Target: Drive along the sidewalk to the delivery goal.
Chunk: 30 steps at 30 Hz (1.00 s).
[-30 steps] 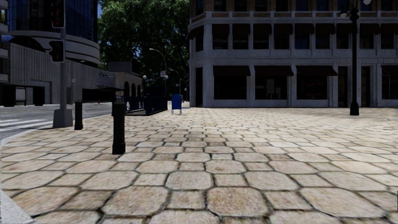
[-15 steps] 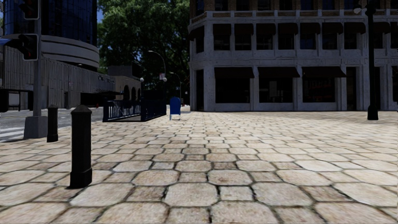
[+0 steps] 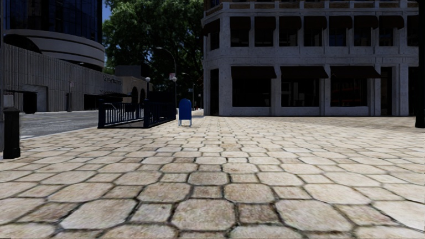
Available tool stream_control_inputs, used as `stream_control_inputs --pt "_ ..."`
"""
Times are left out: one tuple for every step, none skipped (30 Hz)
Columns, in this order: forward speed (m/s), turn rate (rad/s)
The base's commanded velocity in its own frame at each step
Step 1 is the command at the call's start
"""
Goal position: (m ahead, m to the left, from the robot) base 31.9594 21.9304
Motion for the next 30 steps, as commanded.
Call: stream_control_inputs --pt "1.92 0.29" --pt "1.91 0.31" --pt "1.91 0.34" --pt "1.91 0.34" --pt "1.89 0.34" --pt "1.84 0.35" --pt "1.81 0.35" --pt "1.81 0.35" --pt "1.80 0.36" --pt "1.80 0.39" --pt "1.80 0.43" --pt "1.80 0.43" --pt "1.79 0.46" --pt "1.79 0.47" --pt "1.79 0.47" --pt "1.79 0.47" --pt "1.79 0.47" --pt "1.79 0.47" --pt "1.79 0.47" --pt "1.79 0.47" --pt "1.79 0.47" --pt "1.79 0.47" --pt "1.79 0.47" --pt "1.79 0.47" --pt "1.79 0.47" --pt "1.79 0.47" --pt "1.79 0.47" --pt "1.79 0.47" --pt "1.79 0.47" --pt "1.79 0.47"
